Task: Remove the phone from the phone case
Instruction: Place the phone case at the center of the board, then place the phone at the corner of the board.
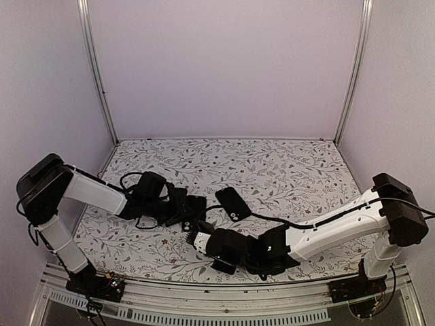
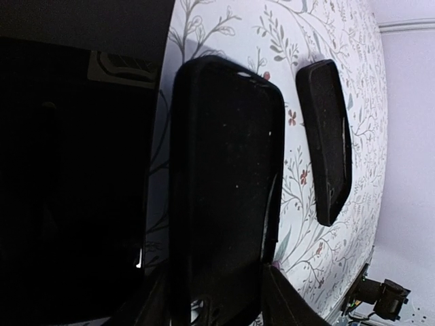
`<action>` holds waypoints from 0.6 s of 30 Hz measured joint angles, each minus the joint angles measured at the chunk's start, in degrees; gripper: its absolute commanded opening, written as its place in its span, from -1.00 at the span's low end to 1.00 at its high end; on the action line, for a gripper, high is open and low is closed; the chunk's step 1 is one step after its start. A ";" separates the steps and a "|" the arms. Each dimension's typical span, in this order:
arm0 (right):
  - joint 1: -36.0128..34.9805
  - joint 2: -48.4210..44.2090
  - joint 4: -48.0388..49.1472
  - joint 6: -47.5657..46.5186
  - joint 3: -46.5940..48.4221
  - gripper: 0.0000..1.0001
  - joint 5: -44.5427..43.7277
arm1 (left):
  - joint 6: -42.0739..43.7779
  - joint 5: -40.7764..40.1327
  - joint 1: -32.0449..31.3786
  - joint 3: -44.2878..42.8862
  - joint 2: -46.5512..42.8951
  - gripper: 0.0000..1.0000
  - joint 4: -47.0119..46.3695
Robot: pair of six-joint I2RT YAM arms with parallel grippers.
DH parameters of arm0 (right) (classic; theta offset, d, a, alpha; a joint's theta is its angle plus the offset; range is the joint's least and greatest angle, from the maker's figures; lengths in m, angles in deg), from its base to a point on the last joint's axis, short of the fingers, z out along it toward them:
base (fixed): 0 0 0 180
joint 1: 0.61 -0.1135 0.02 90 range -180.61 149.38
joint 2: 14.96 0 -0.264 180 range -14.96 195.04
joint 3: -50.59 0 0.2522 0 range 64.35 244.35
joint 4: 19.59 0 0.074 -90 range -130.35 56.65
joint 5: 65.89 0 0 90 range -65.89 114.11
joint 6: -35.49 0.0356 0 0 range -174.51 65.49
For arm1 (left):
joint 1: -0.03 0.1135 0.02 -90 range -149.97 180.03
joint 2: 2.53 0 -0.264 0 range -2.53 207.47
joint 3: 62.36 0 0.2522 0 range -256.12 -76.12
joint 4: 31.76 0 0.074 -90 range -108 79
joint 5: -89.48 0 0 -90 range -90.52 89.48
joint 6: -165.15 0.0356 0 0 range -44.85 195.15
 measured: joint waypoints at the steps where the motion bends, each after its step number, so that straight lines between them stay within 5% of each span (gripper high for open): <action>1: 0.00 0.37 0.02 0.44 0.00 -0.96 0.39 | 0.02 -0.07 0.00 0.00 -0.02 -0.02 0.04; 6: -0.26 2.29 0.00 1.97 0.00 -0.59 0.94 | 0.52 -1.11 0.00 0.00 -1.01 0.11 1.27; 14: -0.87 4.42 -0.98 7.17 -2.54 -0.44 10.03 | 2.25 -3.91 -0.02 0.00 -4.31 0.15 6.05; 18: -0.85 4.31 -0.68 9.01 -2.54 -0.17 10.99 | 2.71 -4.42 -0.02 0.00 -4.83 0.21 7.10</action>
